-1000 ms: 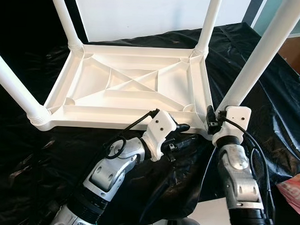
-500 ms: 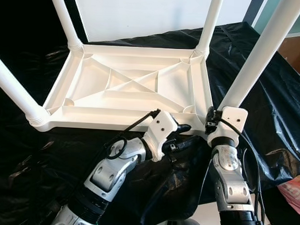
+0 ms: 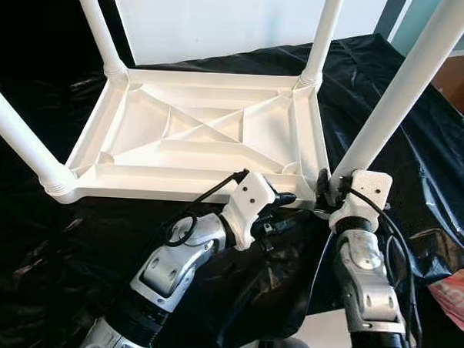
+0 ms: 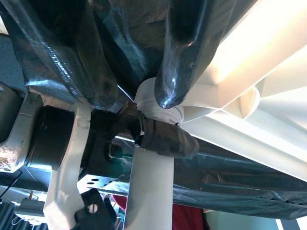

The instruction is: Building children table

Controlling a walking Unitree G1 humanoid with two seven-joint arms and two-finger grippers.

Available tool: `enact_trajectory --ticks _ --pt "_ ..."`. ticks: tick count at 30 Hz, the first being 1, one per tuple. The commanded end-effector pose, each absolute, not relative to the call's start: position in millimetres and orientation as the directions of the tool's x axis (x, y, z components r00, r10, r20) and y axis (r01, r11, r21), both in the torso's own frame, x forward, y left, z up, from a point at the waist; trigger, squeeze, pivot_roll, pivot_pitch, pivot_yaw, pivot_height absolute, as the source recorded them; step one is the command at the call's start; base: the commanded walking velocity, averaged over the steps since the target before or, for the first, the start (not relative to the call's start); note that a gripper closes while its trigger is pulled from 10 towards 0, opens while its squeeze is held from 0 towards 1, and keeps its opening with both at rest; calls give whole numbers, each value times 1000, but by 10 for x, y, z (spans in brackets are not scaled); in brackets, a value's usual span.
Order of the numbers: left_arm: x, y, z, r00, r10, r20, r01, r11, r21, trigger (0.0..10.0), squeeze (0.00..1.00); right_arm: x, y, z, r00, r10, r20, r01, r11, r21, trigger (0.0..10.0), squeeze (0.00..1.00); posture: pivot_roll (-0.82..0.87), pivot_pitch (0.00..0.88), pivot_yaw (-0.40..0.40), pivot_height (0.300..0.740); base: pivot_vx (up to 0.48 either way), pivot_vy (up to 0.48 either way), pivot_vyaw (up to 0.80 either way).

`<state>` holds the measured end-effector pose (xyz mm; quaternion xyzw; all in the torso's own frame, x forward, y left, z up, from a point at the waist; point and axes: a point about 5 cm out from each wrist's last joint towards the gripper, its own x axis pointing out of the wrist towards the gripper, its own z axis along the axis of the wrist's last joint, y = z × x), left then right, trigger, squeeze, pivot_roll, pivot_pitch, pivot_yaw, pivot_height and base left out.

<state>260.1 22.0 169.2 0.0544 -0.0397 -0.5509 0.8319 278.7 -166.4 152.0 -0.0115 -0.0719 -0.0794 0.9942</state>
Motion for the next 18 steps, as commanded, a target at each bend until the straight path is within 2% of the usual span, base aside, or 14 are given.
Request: enact_trajectory --ticks 1,2,3,4,13,14,18 --pt "2554 194 1664 333 -943 -8 935 329 134 10000 0 2761 -1713 1502 987 -73 142 74 997 2 10000 1000 -70 112 3 740 0 0 0" --pt "2555 193 1666 332 -943 -8 935 328 134 10000 0 2764 -1734 1511 989 -20 146 20 1000 1 10000 463 -71 112 4 740 0 0 0" --pt "2555 193 1666 332 -943 -8 935 328 134 10000 0 2764 -1734 1511 989 -20 146 20 1000 1 10000 463 -71 112 4 740 0 0 0" --pt "2556 184 1670 328 -945 -8 936 324 136 10000 0 2791 -1755 1525 984 109 140 -108 994 -16 10000 0 -72 110 7 740 0 0 0" --pt "2567 172 1676 324 -946 -7 937 319 139 10000 0 2901 -1875 1593 939 322 117 -309 944 -119 10000 0 -69 102 8 740 0 0 0" --pt "2571 176 1682 327 -945 -6 936 323 142 10000 0 2933 -1875 1575 913 397 89 -384 913 -136 10000 0 -60 97 5 740 0 0 0" --pt "2576 185 1689 332 -943 -5 934 328 145 10000 0 2971 -1885 1562 889 453 64 -440 886 -148 10000 0 -55 95 3 740 0 0 0"
